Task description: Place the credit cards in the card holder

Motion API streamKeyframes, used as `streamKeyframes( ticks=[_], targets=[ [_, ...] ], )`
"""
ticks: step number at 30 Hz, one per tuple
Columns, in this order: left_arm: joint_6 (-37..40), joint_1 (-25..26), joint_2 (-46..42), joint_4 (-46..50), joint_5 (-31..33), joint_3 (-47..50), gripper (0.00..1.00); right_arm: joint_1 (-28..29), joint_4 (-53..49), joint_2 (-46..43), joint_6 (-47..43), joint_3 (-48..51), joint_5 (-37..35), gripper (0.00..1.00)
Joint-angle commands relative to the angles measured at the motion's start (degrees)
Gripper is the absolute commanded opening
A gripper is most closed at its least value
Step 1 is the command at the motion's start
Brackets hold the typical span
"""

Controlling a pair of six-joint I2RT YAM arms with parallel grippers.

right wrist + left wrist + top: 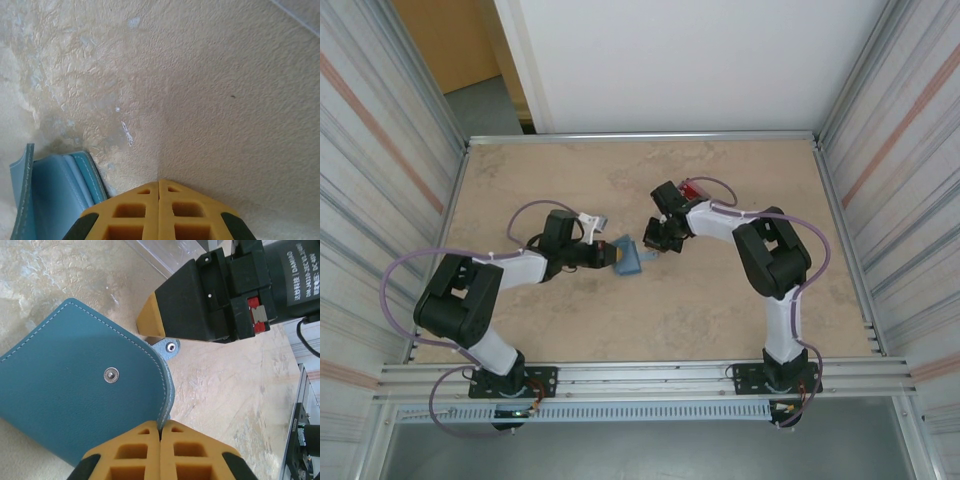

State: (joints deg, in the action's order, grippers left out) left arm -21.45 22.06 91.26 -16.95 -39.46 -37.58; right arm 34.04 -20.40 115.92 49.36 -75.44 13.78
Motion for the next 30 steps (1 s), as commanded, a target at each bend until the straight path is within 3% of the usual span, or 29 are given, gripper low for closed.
streamKeyframes(
  ticks=[1, 8, 16, 24, 30],
  targets=[
    [-1.5, -1.5, -2.1, -1.6, -0.6, 1.3, 0.0, 0.1, -1.6, -1.6, -0.8, 4.2, 0.0, 0.02],
    [-2.9, -4.7, -2.9, -3.7, 0.5, 2.9, 0.0, 2.2, 0.8, -7.3, 1.2, 11.6, -1.5, 0.02],
    [-3.3, -6.4, -3.6, -5.5, 0.8, 4.4, 0.0, 3.9, -7.9, -9.4, -3.0, 0.8, -4.7, 0.03],
    [-3.7, -7.1, -3.4, -6.0, 1.0, 4.7, 0.0, 6.2, -7.9, 2.1, -3.4, -12.7, 0.8, 0.03],
    [-4.0, -7.2, -3.3, -6.4, 0.6, 4.7, 0.0, 5.9, -5.5, 7.5, -1.8, -14.5, 3.7, 0.03]
  ],
)
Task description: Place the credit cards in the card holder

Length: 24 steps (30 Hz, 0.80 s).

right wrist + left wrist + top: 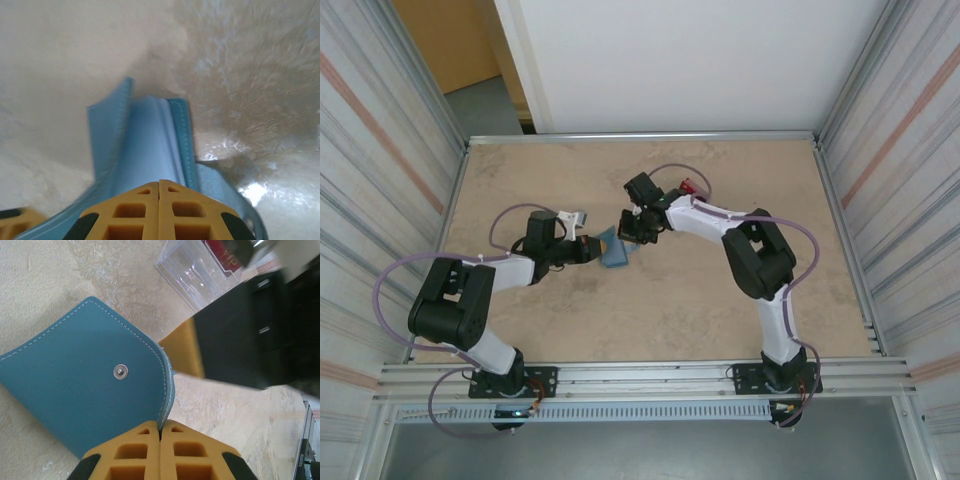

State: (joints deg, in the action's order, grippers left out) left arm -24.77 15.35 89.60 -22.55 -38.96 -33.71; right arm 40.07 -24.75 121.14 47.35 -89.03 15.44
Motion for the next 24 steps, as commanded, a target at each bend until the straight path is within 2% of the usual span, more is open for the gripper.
streamKeyframes(
  ticks=[1, 6, 14, 20, 21, 24],
  targets=[
    [-0.8, -0.5, -1.5, -0.8, 0.2, 0.8, 0.0, -0.3, -1.2, 2.8, 0.1, -0.8, 2.1, 0.03],
    [-1.1, -0.4, -1.9, -0.8, 0.2, 0.8, 0.0, -1.5, -0.9, 1.7, 0.6, 4.6, 0.3, 0.02],
    [-1.2, -1.7, -2.2, -0.4, 1.1, 0.9, 0.0, -2.3, 5.7, -4.9, 3.5, 19.8, -2.0, 0.02],
    [-2.7, -1.7, -2.3, 1.6, 3.5, 0.9, 0.0, -1.5, 6.8, -9.7, 5.0, 26.2, -4.7, 0.01],
    [-2.9, -1.5, -2.2, 2.6, 4.4, 0.6, 0.01, -1.2, 6.8, -10.6, 5.3, 27.0, -5.2, 0.01],
    [-3.7, -0.6, -1.7, 5.3, 7.6, 0.3, 0.13, -0.2, 6.8, -13.1, 6.4, 28.9, -6.6, 0.01]
  ],
)
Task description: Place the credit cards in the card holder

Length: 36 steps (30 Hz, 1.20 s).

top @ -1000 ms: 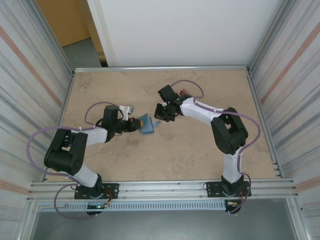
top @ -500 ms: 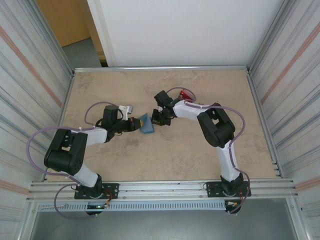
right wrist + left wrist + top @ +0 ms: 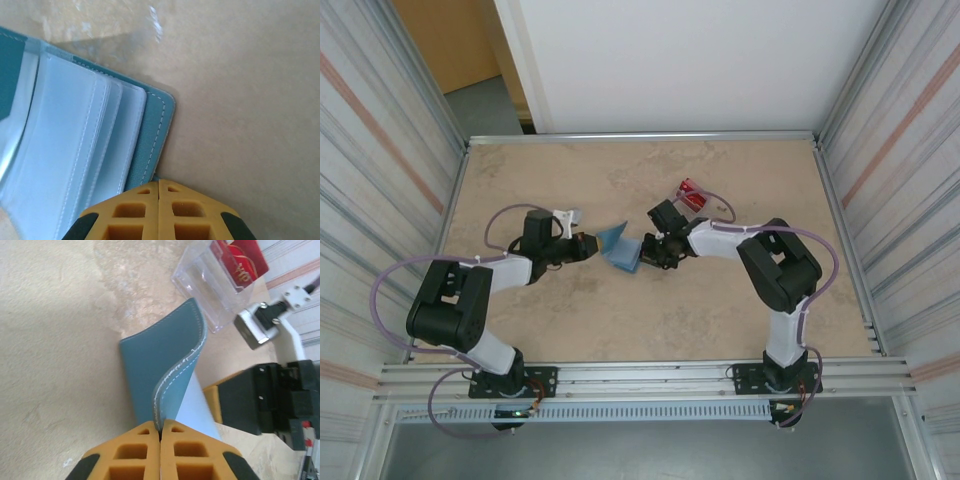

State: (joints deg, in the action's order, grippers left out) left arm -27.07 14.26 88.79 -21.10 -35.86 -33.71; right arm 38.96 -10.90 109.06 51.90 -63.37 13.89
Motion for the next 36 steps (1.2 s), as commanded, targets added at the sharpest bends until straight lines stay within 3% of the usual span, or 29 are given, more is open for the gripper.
streamKeyframes(
  ticks=[1, 3, 14, 22, 26, 32, 36],
  targets=[
    [-1.5, 1.0, -0.7, 4.3, 5.5, 0.3, 0.17, 1.2, -7.2, -1.6, 1.9, 3.7, -5.6, 0.01],
    [-1.3, 2.3, 0.0, 6.4, 8.1, -0.1, 0.28, 1.8, -8.2, -3.0, 1.9, 4.3, -6.8, 0.01],
    [6.5, 5.5, 2.4, 15.0, 15.5, -5.1, 0.48, 3.2, -10.6, -9.4, 2.8, 9.8, -10.4, 0.01],
    [14.0, 8.3, 11.6, 25.1, 16.6, -15.5, 0.56, 3.2, -10.6, -11.5, 2.4, 11.7, -10.8, 0.01],
    [20.6, 11.4, 15.4, 33.6, 22.4, -22.9, 0.56, 2.8, -10.1, -12.3, 2.2, 12.6, -10.9, 0.01],
    [23.8, 13.4, 17.2, 38.9, 26.9, -26.8, 0.54, 2.8, -9.5, -13.6, 2.0, 13.6, -10.5, 0.01],
    [27.3, 16.6, 18.1, 42.8, 30.0, -30.9, 0.4, 2.9, -9.7, -13.9, 2.0, 13.7, -10.2, 0.01]
  ],
)
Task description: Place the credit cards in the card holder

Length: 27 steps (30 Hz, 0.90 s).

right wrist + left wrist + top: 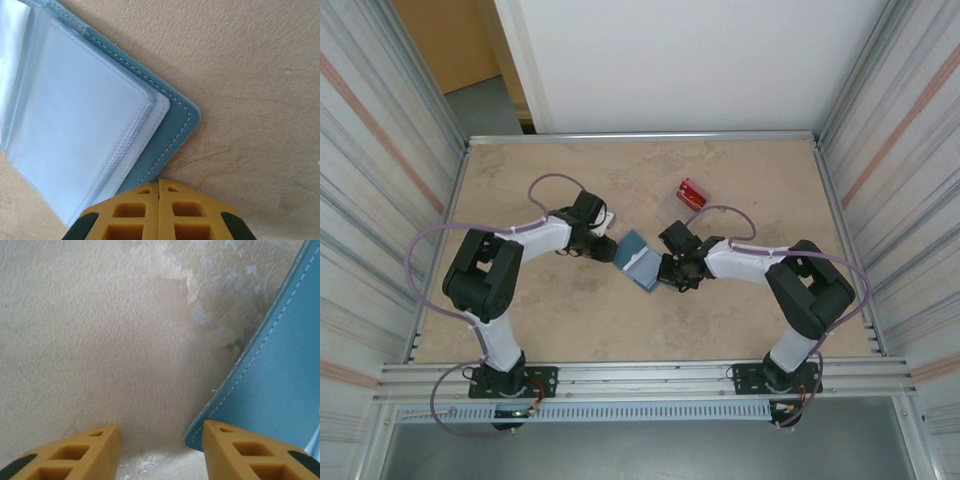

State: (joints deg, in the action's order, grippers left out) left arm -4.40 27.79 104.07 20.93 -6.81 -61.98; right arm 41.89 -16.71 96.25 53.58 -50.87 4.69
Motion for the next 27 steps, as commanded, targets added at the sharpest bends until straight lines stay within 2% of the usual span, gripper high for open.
streamKeyframes(
  ticks=[1, 7, 12, 19, 22, 27],
  targets=[
    [5.5, 3.7, 2.7, 1.8, 1.7, -3.7, 0.36, 0.0, -3.7, -1.3, 0.3, 1.4, -0.9, 0.01],
    [6.3, 4.4, -3.0, 4.6, -0.1, -6.6, 0.35, 0.3, -3.8, -1.8, 0.1, 1.6, -1.3, 0.01],
    [3.5, 4.5, -7.2, 2.8, -9.2, -5.6, 0.25, 0.2, -3.2, -1.7, -0.1, 1.6, -1.4, 0.01],
    [2.9, 4.9, 3.6, 6.9, -15.5, -12.8, 0.17, 0.7, -2.5, -0.9, -0.2, 1.1, -0.8, 0.01],
    [2.5, 5.0, 7.9, 8.5, -14.1, -14.6, 0.18, 0.7, -2.7, -1.2, -0.3, 1.4, -0.7, 0.01],
    [1.9, 4.9, 9.5, 6.6, -11.6, -11.8, 0.2, 0.2, -2.2, -2.5, -0.5, 2.3, -0.9, 0.01]
  ],
)
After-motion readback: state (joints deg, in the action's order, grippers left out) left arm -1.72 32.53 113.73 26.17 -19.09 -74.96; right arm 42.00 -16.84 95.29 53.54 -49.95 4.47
